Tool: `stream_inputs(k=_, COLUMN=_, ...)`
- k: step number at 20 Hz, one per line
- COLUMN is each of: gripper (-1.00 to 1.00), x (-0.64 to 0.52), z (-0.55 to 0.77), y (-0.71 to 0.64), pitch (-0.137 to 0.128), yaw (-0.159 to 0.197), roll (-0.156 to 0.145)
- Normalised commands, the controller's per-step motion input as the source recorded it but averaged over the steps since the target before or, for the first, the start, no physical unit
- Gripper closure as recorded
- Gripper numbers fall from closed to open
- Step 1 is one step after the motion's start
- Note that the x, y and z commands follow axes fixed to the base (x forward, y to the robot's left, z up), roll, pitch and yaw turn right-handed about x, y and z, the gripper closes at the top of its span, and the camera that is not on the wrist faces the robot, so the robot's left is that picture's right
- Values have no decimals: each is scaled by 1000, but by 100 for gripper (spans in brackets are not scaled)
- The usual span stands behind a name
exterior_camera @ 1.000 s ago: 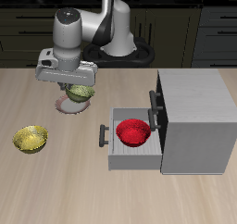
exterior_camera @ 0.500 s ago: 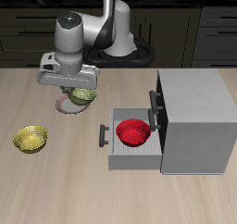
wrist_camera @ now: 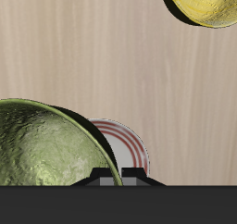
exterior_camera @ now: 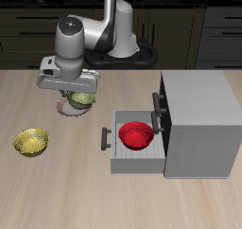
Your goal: Place the green bowl on the plate
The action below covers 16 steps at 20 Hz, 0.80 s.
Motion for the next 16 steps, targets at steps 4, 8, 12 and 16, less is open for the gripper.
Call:
stream_inputs(k=4, gripper=100, x=-104, z=-139, y=-33, pitch=19, yaw=15, roll=-28)
stream_inputs(k=8, gripper=100, x=-107, z=-154, y=-27, pitch=33, yaw=2, roll=-13)
stream_inputs(k=12, gripper=100, x=-148, z=-88, y=-81, pitch=23, yaw=2, roll=-13)
stream_inputs(k=16, gripper=100, x=-78, z=-111, y=-91, pitch=24, yaw=20, roll=-32)
